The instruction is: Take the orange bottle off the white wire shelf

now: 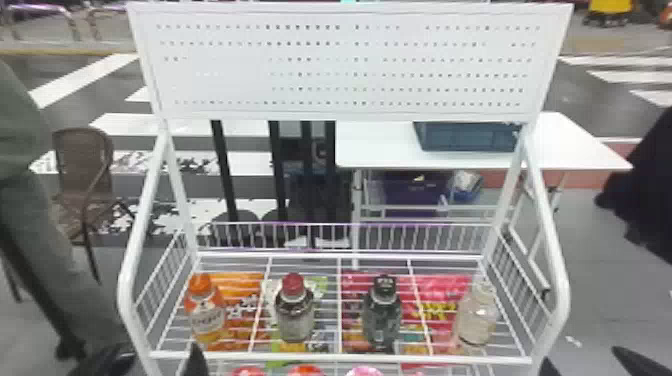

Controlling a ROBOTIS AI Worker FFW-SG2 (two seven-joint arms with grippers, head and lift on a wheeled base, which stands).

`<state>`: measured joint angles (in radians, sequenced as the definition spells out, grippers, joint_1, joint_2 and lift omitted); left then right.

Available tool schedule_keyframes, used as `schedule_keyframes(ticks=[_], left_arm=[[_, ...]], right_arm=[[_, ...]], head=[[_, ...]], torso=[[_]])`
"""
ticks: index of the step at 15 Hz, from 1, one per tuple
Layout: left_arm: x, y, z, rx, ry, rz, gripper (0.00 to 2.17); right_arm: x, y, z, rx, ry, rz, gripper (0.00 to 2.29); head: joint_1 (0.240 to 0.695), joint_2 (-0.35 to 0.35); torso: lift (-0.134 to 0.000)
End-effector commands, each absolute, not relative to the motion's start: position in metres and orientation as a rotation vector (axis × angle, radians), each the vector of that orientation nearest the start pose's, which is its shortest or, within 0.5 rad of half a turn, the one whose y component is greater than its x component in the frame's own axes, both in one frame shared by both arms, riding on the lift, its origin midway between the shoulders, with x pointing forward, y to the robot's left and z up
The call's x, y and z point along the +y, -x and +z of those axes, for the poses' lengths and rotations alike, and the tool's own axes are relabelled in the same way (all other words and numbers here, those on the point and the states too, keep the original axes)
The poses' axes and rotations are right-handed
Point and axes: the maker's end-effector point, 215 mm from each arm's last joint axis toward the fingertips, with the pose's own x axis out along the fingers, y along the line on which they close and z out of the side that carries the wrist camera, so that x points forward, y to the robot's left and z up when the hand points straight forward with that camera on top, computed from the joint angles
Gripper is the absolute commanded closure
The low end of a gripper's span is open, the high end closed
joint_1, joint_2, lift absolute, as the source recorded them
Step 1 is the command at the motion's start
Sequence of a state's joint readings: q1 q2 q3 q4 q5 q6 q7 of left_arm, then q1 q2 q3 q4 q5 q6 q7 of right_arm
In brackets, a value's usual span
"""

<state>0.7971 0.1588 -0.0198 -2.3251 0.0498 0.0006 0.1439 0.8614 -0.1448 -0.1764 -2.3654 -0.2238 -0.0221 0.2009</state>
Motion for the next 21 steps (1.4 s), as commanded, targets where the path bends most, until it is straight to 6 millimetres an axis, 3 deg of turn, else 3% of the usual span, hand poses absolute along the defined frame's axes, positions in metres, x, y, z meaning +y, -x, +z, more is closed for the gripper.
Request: schedule_keyframes(ticks=[1,5,10,14,21], left_arm=[[0.231,-0.371,-0.34,0.092,-0.036,0.005,0.13],[0.219,-0.391,-0.388,0.121,-0.01,-0.009,0.13],[0.22,-0.443,-0.437,0.124,-0.005,0.022,0.13],[0.236,-0.476,-0.45,0.109,-0.018,0.06,0.13],[0.258,-0.521,-0.448,0.063,-0.035,0.093,0.13]], right_arm=[[-0.256,-0.352,-0.285,0.031,0.004,0.181,0.15],[-0.256,-0.351,-0.286,0.034,0.003,0.181,0.15],[-0.257,-0.349,-0.288,0.04,0.006,0.178,0.15],[-0.261,-0.346,-0.288,0.044,0.014,0.171,0.15],[-0.263,-0.343,-0.293,0.057,0.023,0.161,0.15]], head=[[0.499,0.0],[0.499,0.0],[0.499,0.0],[0.499,0.0],[0.499,0.0]], torso=[[0.0],[0.0],[0.0],[0.0],[0.0]])
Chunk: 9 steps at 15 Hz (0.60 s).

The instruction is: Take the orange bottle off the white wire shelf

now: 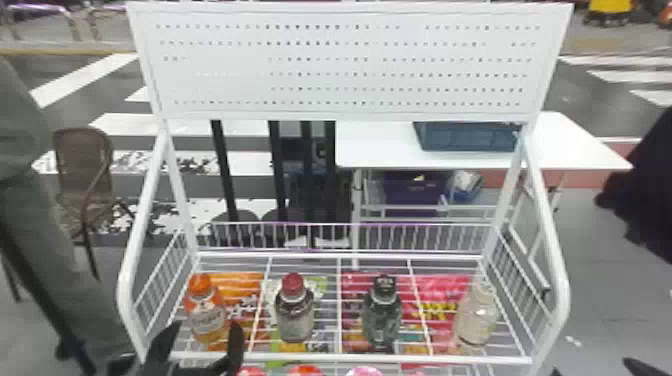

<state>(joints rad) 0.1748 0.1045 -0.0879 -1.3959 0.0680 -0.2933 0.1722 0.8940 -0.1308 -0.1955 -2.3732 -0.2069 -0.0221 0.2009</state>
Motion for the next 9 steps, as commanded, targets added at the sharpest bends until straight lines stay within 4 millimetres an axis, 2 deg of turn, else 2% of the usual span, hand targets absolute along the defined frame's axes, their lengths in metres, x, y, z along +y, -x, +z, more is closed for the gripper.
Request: schedule_keyframes(ticks=[1,4,6,8,9], left_arm=[[0.257,-0.527,-0.449,0.064,-0.038,0.088,0.13],[0.257,-0.542,-0.45,0.064,-0.046,0.083,0.13],[0.262,-0.547,-0.443,0.044,-0.049,0.095,0.15],[0.261,-0.547,-0.442,0.04,-0.048,0.094,0.37],[0.262,-0.546,-0.442,0.04,-0.048,0.096,0.58]], right_arm=[[-0.264,-0.342,-0.293,0.057,0.023,0.16,0.15],[-0.265,-0.342,-0.294,0.06,0.028,0.158,0.15],[-0.266,-0.342,-0.295,0.062,0.028,0.157,0.15],[-0.266,-0.342,-0.296,0.064,0.027,0.158,0.15],[-0.266,-0.343,-0.295,0.063,0.027,0.157,0.15]], head=[[0.499,0.0],[0.499,0.0],[0.499,0.0],[0.499,0.0],[0.499,0.0]], torso=[[0.0],[0.0],[0.0],[0.0],[0.0]])
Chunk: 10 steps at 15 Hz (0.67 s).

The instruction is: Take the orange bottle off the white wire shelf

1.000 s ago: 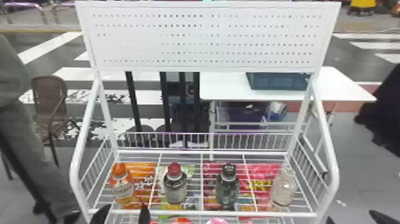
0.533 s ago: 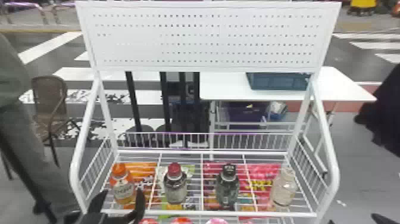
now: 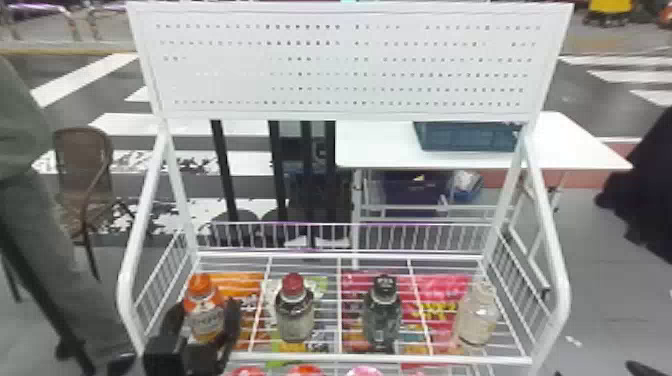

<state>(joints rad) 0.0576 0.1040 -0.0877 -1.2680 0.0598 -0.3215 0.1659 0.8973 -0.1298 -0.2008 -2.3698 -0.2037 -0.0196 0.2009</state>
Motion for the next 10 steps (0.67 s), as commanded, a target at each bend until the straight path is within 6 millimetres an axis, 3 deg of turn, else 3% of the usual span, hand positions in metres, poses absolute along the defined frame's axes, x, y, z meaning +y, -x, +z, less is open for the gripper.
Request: schedule_keyframes(ticks=[1,3,6,8,10], left_arm=[[0.261,-0.545,-0.442,0.04,-0.047,0.095,0.65],[0.261,-0.54,-0.443,0.043,-0.046,0.094,0.65],[0.259,-0.534,-0.43,0.022,-0.042,0.093,0.65],[0.255,-0.522,-0.415,0.015,-0.037,0.088,0.65],[0.258,-0.497,-0.392,0.004,-0.032,0.096,0.65]], right_arm=[[-0.266,-0.343,-0.296,0.063,0.027,0.158,0.15],[-0.265,-0.344,-0.297,0.064,0.023,0.158,0.15],[-0.264,-0.344,-0.297,0.063,0.023,0.16,0.15],[-0.264,-0.344,-0.296,0.06,0.024,0.161,0.15],[-0.264,-0.343,-0.298,0.066,0.022,0.162,0.15]], head=[[0.499,0.0],[0.499,0.0],[0.499,0.0],[0.499,0.0],[0.499,0.0]], torso=[[0.0],[0.0],[0.0],[0.0],[0.0]])
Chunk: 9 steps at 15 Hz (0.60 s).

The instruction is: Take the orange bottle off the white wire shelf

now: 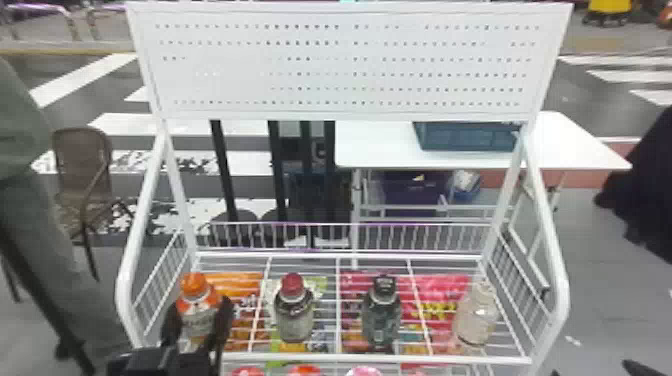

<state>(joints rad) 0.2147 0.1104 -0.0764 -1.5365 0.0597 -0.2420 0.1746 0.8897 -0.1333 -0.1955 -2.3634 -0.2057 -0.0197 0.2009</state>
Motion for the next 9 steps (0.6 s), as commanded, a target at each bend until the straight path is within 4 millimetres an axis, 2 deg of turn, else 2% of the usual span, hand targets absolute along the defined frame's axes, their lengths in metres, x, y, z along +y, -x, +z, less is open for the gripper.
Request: schedule_keyframes(ticks=[1,5,8,9], left_arm=[[0.255,-0.481,-0.383,0.01,-0.027,0.091,0.65],[0.256,-0.411,-0.337,-0.016,-0.02,0.116,0.65],[0.258,-0.376,-0.309,-0.026,-0.053,0.089,0.65],[0.26,-0.369,-0.309,-0.01,-0.061,0.086,0.65]], right_arm=[[-0.263,-0.343,-0.299,0.068,0.021,0.165,0.15],[-0.26,-0.344,-0.299,0.066,0.015,0.174,0.15],[-0.255,-0.345,-0.298,0.062,0.008,0.181,0.15],[-0.254,-0.345,-0.299,0.064,0.007,0.183,0.15]], head=[[0.499,0.0],[0.499,0.0],[0.499,0.0],[0.499,0.0]], torso=[[0.0],[0.0],[0.0],[0.0]])
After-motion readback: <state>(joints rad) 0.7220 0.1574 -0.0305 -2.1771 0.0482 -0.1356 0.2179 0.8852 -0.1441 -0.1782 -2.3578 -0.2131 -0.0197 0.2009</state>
